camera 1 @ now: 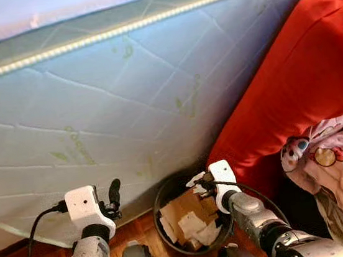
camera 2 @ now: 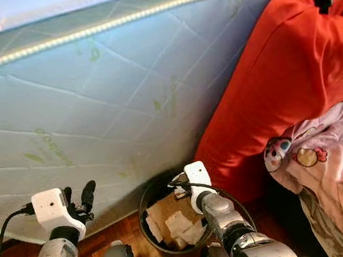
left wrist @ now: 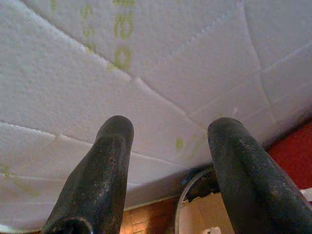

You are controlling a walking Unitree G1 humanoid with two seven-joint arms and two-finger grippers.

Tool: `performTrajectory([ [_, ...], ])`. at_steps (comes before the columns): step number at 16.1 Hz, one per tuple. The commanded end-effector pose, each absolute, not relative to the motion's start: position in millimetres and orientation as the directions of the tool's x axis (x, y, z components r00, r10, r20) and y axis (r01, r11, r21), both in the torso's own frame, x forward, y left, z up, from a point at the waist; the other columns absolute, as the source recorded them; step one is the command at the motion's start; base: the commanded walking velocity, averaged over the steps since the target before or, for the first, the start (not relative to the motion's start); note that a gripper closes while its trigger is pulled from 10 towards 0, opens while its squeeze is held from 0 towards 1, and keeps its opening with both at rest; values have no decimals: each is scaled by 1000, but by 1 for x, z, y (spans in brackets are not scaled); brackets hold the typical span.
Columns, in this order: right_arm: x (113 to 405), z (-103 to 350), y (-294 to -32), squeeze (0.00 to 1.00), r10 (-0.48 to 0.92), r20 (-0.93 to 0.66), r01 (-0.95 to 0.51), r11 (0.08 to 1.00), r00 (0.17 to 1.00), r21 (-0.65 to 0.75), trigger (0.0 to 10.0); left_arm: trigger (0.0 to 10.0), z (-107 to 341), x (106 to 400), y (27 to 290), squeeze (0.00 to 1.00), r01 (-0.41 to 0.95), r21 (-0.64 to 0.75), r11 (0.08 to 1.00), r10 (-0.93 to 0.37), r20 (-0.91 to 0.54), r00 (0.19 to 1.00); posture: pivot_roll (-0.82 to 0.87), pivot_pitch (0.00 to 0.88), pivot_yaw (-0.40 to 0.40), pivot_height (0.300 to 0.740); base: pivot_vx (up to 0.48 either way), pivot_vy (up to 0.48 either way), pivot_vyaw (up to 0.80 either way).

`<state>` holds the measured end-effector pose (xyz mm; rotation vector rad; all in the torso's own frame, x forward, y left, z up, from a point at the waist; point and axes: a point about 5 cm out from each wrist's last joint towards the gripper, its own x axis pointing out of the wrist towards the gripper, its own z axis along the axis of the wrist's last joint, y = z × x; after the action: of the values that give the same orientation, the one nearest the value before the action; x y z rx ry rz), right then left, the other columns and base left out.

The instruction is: Clean up the room

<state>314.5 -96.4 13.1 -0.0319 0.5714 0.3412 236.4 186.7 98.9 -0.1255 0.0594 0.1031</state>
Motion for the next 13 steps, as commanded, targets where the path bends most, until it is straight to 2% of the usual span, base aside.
performTrajectory([
  [1, 313, 11, -98, 0, 300, -548, -325, 944, 781, 53, 10000, 10000, 99, 232, 185, 0, -112, -125, 986, 103, -79, 992, 245, 262, -110, 661, 0, 0, 0],
  [2, 314, 12, -99, 0, 295, -544, -317, 947, 786, 55, 10000, 10000, 99, 231, 184, 0, -113, -126, 986, 103, -82, 991, 244, 266, -112, 661, 0, 0, 0],
  [3, 314, 12, -98, 898, 288, -544, -316, 948, 788, 44, 10000, 10000, 98, 230, 183, 0, -117, -127, 985, 106, -88, 991, 240, 269, -116, 661, 0, 0, 0],
  [4, 314, 12, -97, 1000, 299, -545, -333, 942, 783, 38, 10000, 10000, 99, 230, 182, 0, -119, -129, 985, 108, -89, 990, 245, 270, -116, 661, 0, 0, 0],
  [9, 313, 12, -92, 1000, 322, -550, -375, 927, 770, 18, 10000, 10000, 98, 228, 183, 0, -126, -131, 983, 114, -93, 989, 243, 267, -122, 661, 0, 0, 0],
  [13, 309, 10, -81, 1000, 399, -558, -480, 877, 728, 1, 10000, 10000, 98, 229, 182, 0, -128, -132, 983, 116, -93, 989, 243, 266, -125, 661, 0, 0, 0],
])
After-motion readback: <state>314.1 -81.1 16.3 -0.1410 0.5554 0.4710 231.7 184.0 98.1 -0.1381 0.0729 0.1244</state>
